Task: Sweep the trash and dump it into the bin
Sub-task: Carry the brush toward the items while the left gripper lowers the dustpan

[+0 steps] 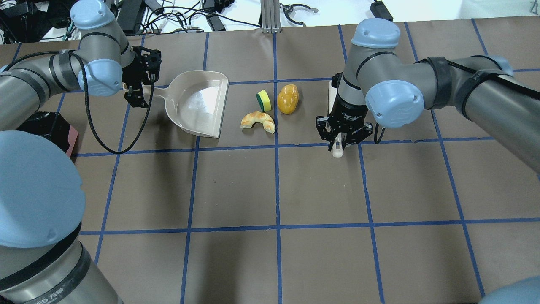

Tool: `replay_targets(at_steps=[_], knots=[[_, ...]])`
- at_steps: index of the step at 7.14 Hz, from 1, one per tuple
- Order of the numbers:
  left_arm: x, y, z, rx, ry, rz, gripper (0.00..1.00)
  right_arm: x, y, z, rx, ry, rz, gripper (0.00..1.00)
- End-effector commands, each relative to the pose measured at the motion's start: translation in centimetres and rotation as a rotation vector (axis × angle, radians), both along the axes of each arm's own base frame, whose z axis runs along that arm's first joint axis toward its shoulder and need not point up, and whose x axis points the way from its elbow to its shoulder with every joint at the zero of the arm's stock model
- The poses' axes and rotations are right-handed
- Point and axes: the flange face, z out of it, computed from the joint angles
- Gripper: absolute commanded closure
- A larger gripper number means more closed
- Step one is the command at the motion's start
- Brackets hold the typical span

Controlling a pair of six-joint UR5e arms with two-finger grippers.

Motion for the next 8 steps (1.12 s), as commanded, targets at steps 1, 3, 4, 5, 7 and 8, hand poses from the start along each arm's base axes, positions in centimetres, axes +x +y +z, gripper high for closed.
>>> replay_targets(at_steps=[1, 3, 4, 5, 7, 8], knots=[[0.0, 0.0, 0.0, -0.002, 0.000, 0.000, 0.37, 1.3, 0.5, -0.1, 0.007, 0.000, -0.008, 1.00], [0.0, -0.1, 0.1, -0.008, -0.003, -0.001, 0.70, 2.6, 0.8, -1.1, 0.026, 0.004, 0.001, 1.00], [0.0, -0.1, 0.2, -0.010, -0.003, -0.001, 0.81, 3.7, 1.2, -1.3, 0.035, -0.023, 0.007, 1.00], [0.0, -0.1, 0.2, -0.010, -0.003, -0.001, 0.81, 3.9, 1.3, -1.3, 0.037, -0.024, 0.009, 1.00], [-0.2, -0.1, 0.4, -0.011, -0.006, -0.017, 0.85, 4.8, 1.5, -1.3, 0.035, -0.011, -0.039, 1.00], [-1.2, 0.0, 0.8, -0.015, -0.008, -0.042, 0.85, 5.0, 1.6, -1.5, 0.035, -0.010, -0.037, 1.00]])
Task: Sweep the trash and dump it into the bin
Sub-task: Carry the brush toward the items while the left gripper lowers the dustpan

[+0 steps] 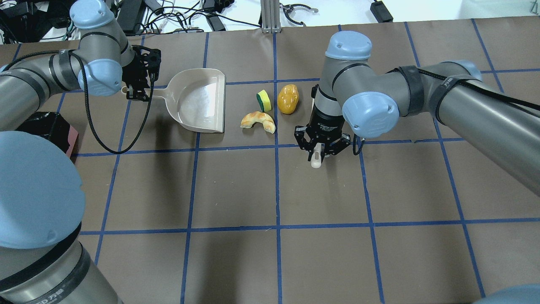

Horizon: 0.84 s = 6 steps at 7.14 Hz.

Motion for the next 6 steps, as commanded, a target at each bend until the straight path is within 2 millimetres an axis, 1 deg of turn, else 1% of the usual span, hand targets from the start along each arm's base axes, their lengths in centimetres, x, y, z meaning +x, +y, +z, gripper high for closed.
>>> replay_targets(at_steps=[1, 2, 3, 4, 6], knots=[[-1.3, 0.2, 0.4, -0.001, -0.005, -0.033, 0.85, 0.5, -0.3, -0.5, -0.002, 0.002, -0.005, 1.00], [-1.2, 0.6, 1.2, -0.006, -0.012, -0.063, 0.88, 0.7, -1.0, -1.3, -0.031, -0.002, -0.011, 1.00], [-0.5, 0.8, 0.8, 0.005, -0.014, -0.070, 0.88, 1.0, -1.0, -1.1, -0.036, -0.001, -0.024, 1.00], [-0.4, 0.8, 0.8, 0.005, -0.011, -0.074, 0.88, 1.6, -0.8, -1.3, -0.031, 0.003, -0.027, 1.00], [-0.8, 1.3, -0.3, 0.028, -0.011, -0.075, 0.88, 2.8, -0.2, -1.3, -0.024, -0.003, -0.044, 1.00]])
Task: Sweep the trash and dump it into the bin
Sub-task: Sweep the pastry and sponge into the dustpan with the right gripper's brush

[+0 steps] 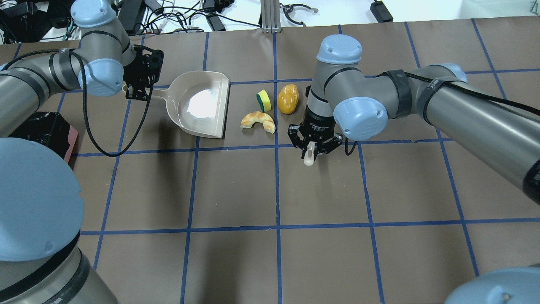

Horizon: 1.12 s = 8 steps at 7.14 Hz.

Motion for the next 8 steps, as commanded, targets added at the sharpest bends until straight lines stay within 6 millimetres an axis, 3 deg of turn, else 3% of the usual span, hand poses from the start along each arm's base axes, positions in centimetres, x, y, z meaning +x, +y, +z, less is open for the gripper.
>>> replay_targets(at_steps=[1, 3, 5, 8], knots=[[-0.3, 0.7, -0.9, 0.022, 0.002, -0.004, 0.88, 0.9, 0.2, 0.2, 0.002, -0.012, -0.021, 1.00], [-0.6, 0.7, -1.0, 0.022, 0.000, -0.007, 0.89, 1.9, -0.1, 0.6, -0.013, -0.040, -0.058, 1.00], [-0.5, 0.7, -0.7, 0.018, -0.006, 0.006, 0.89, 6.5, -1.1, 0.7, -0.027, -0.032, -0.075, 1.00], [-0.5, 0.8, -0.5, 0.019, -0.023, 0.018, 0.89, 8.0, -1.4, 0.1, -0.021, -0.027, -0.092, 1.00]])
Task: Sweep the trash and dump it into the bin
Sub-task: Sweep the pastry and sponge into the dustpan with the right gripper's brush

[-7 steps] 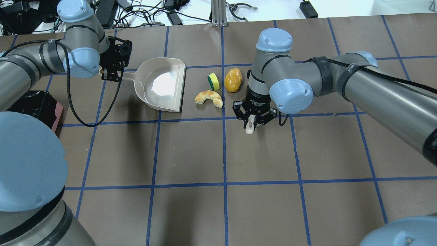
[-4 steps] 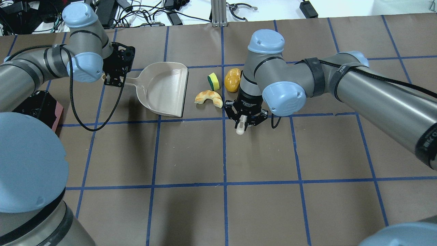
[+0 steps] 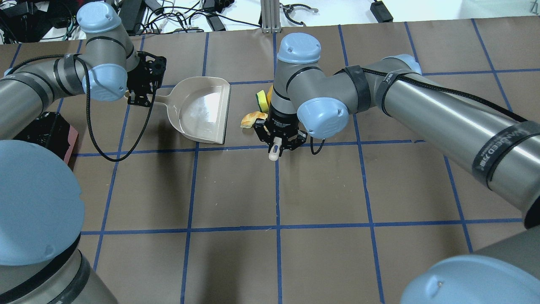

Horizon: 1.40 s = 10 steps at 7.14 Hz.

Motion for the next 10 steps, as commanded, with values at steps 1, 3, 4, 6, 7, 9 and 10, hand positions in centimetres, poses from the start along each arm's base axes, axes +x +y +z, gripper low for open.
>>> replay_targets(at_steps=[1, 3, 4, 6, 7, 9, 10], knots=[[0.0, 0.0, -0.1, 0.004, -0.003, 0.007, 0.89, 1.9, 0.1, 0.1, 0.006, -0.026, -0.033, 1.00], [0.0, 0.1, -0.2, 0.007, -0.011, 0.006, 0.89, 4.9, -0.5, 0.5, -0.001, -0.030, -0.061, 1.00], [-0.1, 0.1, -0.1, 0.006, -0.018, 0.007, 0.89, 6.1, -0.8, 0.7, -0.006, -0.030, -0.074, 1.00], [0.0, 0.1, -0.1, 0.006, -0.020, 0.007, 0.89, 8.0, -0.6, 0.6, -0.007, -0.027, -0.088, 1.00], [0.0, 0.1, -0.1, 0.006, -0.020, 0.007, 0.89, 9.0, -0.3, 0.1, -0.005, -0.027, -0.089, 1.00], [-0.1, 0.1, -0.2, 0.008, -0.020, 0.005, 0.89, 11.1, -0.2, 0.4, -0.018, -0.046, -0.115, 1.00], [-0.1, 0.1, -0.2, 0.008, -0.020, 0.005, 0.89, 11.9, -0.2, 0.6, -0.019, -0.045, -0.135, 1.00]])
